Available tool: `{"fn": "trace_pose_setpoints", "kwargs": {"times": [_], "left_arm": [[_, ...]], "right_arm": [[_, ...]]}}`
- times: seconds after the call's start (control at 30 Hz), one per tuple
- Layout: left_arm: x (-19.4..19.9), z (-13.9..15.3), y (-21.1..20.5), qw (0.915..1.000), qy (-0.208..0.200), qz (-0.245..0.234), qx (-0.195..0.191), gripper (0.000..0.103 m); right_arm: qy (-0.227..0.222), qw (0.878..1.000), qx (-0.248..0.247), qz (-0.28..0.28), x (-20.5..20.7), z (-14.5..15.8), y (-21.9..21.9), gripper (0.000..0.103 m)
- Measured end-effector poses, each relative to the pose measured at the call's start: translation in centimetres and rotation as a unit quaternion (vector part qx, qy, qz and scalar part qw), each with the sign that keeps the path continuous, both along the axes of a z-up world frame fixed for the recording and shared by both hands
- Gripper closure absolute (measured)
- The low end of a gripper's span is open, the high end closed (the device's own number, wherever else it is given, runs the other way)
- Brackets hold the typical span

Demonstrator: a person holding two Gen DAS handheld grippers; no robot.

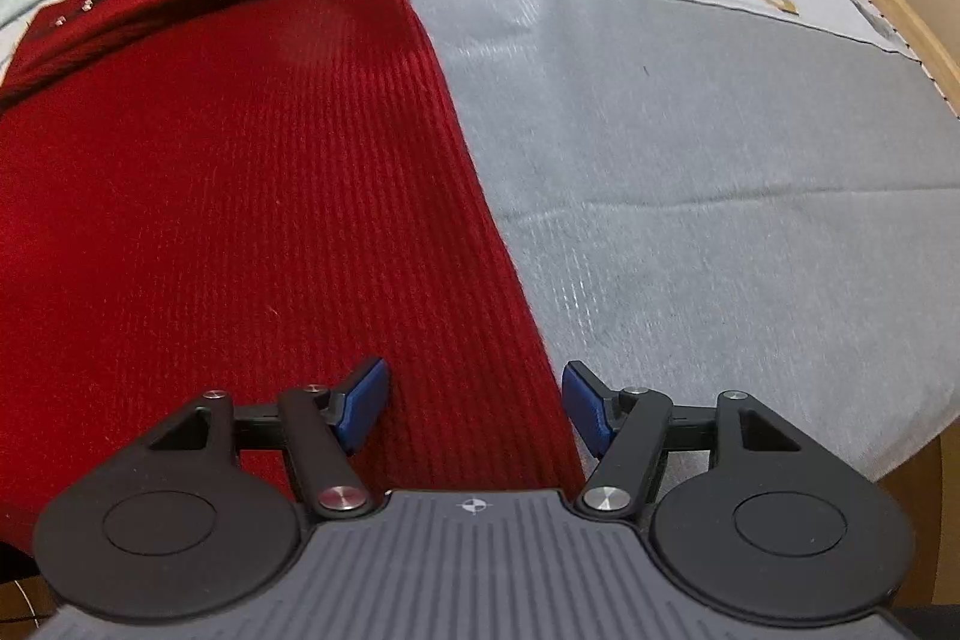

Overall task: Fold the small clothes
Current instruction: 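Move both grippers to the sweater hem on either side, then close both grippers on the sweater hem edges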

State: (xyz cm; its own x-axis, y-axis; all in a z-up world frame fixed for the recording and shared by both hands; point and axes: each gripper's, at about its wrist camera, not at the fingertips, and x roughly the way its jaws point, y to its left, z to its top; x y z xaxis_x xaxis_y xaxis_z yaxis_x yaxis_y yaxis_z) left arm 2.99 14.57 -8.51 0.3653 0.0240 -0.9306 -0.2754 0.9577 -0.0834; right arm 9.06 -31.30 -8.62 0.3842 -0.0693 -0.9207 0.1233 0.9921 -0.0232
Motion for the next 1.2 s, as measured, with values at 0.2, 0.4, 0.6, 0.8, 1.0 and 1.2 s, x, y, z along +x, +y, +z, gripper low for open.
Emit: {"fn": "trace_pose_setpoints", "kwargs": {"times": [0.2, 0.4, 0.6, 0.8, 1.0, 1.2], "left_arm": [[-0.5, 0.1, 0.4, 1.0000, 0.004, -0.001, 0.000, 0.032], [-0.1, 0.0, 0.4, 1.0000, 0.008, 0.000, 0.001, 0.032], [0.2, -0.3, 0.4, 1.0000, 0.009, 0.000, -0.001, 0.032], [0.3, -0.6, 0.3, 0.9998, 0.013, -0.012, -0.004, 0.042], [0.4, -0.7, -0.2, 0.9992, 0.011, -0.035, -0.015, 0.074], [0.3, -0.2, -0.4, 0.9986, -0.001, -0.053, -0.007, 0.087]], "right_arm": [[0.003, 1.000, 0.004, -0.016, -0.2, 0.1, -0.3, 0.036], [0.003, 1.000, 0.006, -0.014, -0.3, 0.1, -0.6, 0.036], [0.006, 1.000, 0.005, -0.012, -0.3, 0.1, -0.5, 0.037], [0.008, 1.000, 0.005, -0.003, -0.2, 0.0, -0.3, 0.041], [0.008, 1.000, 0.010, 0.012, -0.3, 0.1, 0.3, 0.058], [-0.024, 0.999, 0.030, 0.007, -0.9, 1.3, 0.0, 0.093]]}}
